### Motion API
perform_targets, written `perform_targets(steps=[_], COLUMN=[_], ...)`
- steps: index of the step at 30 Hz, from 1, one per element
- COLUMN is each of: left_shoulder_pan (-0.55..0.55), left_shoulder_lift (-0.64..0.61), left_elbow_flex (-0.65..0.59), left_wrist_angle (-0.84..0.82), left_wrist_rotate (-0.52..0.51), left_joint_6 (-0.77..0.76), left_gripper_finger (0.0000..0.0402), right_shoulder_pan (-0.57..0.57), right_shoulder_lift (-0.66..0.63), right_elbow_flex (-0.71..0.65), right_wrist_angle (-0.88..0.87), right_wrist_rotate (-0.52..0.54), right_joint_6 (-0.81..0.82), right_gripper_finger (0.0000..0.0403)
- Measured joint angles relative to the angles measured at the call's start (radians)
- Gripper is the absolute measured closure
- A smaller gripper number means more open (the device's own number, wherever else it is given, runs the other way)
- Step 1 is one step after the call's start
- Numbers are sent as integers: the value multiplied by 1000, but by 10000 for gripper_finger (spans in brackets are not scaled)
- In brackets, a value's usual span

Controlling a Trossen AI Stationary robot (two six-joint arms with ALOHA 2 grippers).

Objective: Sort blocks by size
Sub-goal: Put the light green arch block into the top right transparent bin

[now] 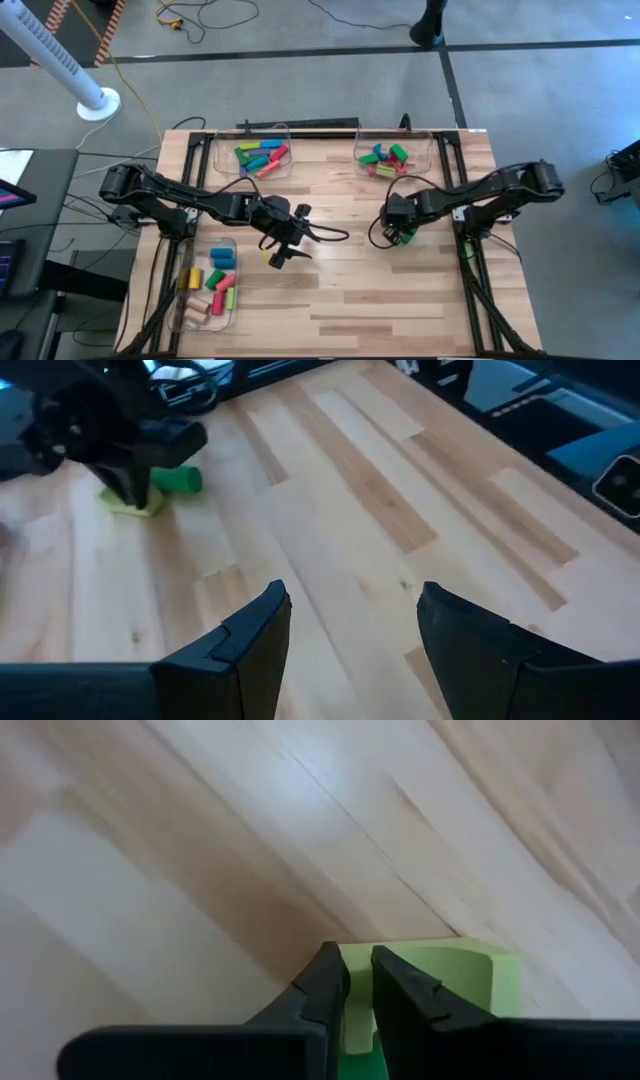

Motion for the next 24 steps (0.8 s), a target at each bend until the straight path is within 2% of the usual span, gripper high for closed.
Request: perform_targets(steps=[5, 11, 15, 21, 24], left_shoulder_pan=[0, 1, 1, 2, 10], left_shoulder_lift=[0, 0, 0, 0, 0], left_elbow_flex=[0, 0, 0, 0, 0], left_wrist_angle=[1, 33, 91, 190, 237], left_wrist_rotate=[-52, -62, -83, -188, -207], left_joint_6=[12, 60, 127, 251, 287], left_gripper_finger=[191, 191, 191, 191, 191], right_shoulder_pan=[19, 49, 76, 113, 119], right_shoulder_lift=[-49, -137, -191, -232, -243], right_elbow_flex=[0, 0, 0, 0, 0], right_wrist_angle=[52, 156, 300, 549, 686], right_wrist_rotate=[-5, -4, -15, -20, -20], right_joint_6=[1, -14, -57, -142, -188], right_gripper_finger=[329, 329, 330, 330, 330])
